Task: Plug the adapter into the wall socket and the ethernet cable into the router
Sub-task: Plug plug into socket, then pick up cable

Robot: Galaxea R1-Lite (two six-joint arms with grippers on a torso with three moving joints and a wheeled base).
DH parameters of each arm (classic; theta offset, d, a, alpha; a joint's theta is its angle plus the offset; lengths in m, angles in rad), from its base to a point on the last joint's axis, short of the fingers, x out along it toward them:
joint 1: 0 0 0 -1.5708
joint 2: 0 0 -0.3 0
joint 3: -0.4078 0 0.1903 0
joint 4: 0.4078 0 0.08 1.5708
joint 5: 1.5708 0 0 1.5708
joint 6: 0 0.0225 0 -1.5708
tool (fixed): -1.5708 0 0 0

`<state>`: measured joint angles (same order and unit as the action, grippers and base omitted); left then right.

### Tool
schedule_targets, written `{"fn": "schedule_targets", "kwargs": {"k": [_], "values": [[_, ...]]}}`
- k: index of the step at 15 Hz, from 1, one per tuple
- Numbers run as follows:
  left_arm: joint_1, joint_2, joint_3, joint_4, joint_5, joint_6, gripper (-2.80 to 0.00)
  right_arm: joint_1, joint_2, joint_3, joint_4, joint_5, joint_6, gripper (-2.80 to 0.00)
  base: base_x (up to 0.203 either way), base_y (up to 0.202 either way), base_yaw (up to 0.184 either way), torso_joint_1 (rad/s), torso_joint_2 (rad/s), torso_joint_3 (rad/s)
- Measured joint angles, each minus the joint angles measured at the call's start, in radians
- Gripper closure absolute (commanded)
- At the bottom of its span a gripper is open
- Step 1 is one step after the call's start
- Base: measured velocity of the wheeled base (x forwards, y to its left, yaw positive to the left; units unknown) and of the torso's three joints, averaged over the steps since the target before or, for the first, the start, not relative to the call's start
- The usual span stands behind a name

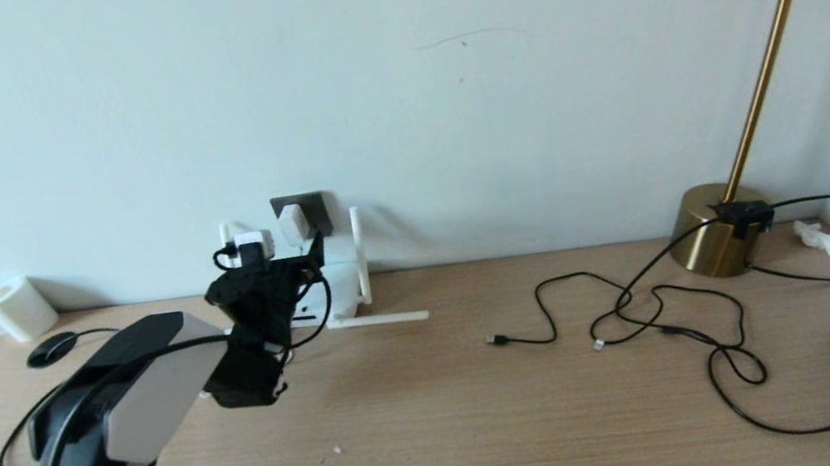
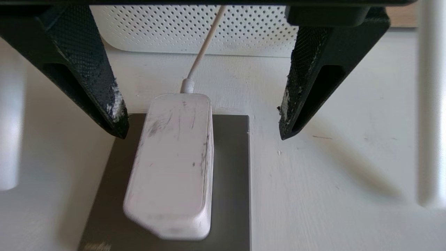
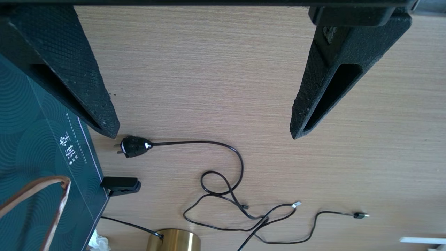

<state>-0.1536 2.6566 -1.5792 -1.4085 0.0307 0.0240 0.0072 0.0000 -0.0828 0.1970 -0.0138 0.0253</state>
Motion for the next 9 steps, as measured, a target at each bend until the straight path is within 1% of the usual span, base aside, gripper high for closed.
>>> {"fn": "schedule_targets", "kwargs": {"k": [4,6,9], "values": [[-0.003,-0.137,0.246,-0.093,-0.022,-0.001,-2.8,0.0,0.0,0.0,0.0,0.0,0.0,-2.8,0.0,0.0,0.0,0.0,0.0,0.0],[-0.003,-0.231,0.403,-0.104,-0.042,-0.002,-2.8,0.0,0.0,0.0,0.0,0.0,0.0,-2.8,0.0,0.0,0.0,0.0,0.0,0.0],[-0.001,-0.423,0.66,-0.109,-0.095,-0.002,-2.8,0.0,0.0,0.0,0.0,0.0,0.0,-2.8,0.0,0.0,0.0,0.0,0.0,0.0]]}}
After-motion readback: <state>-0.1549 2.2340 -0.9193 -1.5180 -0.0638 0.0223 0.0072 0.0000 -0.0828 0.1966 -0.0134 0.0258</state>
